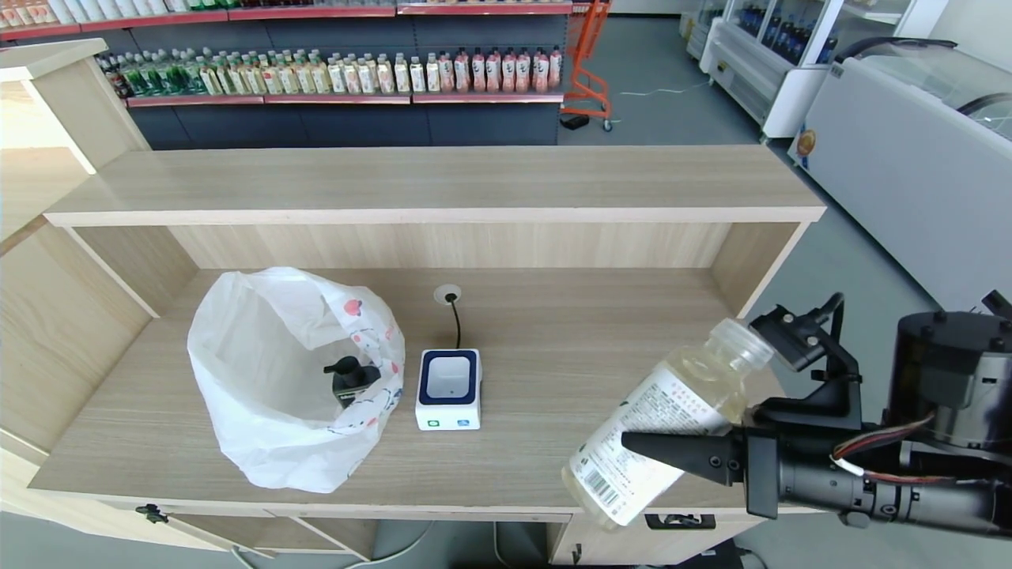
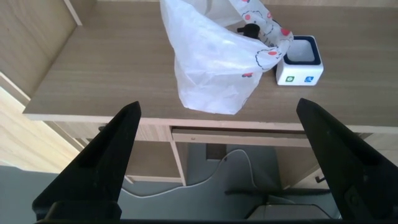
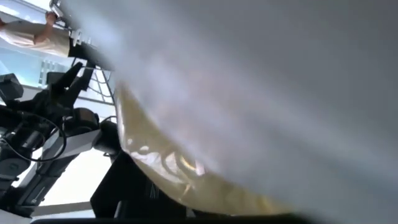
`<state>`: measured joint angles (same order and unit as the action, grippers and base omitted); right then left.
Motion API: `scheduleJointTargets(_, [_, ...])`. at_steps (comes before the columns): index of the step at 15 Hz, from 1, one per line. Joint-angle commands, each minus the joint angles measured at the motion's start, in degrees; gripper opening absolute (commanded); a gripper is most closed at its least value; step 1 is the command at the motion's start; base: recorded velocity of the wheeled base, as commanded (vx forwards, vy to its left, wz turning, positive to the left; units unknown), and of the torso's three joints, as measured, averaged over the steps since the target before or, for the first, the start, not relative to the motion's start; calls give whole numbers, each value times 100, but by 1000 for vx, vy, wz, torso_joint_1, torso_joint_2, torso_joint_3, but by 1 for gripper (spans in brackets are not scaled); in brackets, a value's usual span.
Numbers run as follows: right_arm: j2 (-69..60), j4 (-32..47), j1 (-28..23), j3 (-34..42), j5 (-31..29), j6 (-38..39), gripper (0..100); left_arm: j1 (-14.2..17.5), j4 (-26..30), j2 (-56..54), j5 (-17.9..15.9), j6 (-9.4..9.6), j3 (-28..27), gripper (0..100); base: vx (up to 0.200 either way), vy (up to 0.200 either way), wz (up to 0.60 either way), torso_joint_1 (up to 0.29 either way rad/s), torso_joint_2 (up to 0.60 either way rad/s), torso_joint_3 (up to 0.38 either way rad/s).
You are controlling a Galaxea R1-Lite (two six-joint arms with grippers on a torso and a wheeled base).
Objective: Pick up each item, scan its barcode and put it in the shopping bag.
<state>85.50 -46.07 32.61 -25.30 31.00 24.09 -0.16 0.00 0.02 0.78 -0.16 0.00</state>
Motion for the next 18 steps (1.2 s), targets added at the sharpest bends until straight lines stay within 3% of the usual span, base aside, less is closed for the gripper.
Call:
scheduleJointTargets(1, [54,10,184,-10,2,-9,0,-2,0,-2,1,-2,0,100,0,0,0,0,0,0])
scheduleJointTargets(5, [221,-34,589,-37,11,-62,0,-2,0,-2,1,-2,0,100,0,0,0,0,0,0])
scheduleJointTargets(9, [221,-95,606,-46,20,-53,0,-2,0,-2,1,-2,0,100,0,0,0,0,0,0])
scheduleJointTargets(12, [388,-631,817,-134,11,-36,0,-2,0,-2,1,-2,0,100,0,0,0,0,0,0])
scheduleJointTargets(18, [423,-640,808,-107,11,-27,0,-2,0,-2,1,-2,0,100,0,0,0,0,0,0])
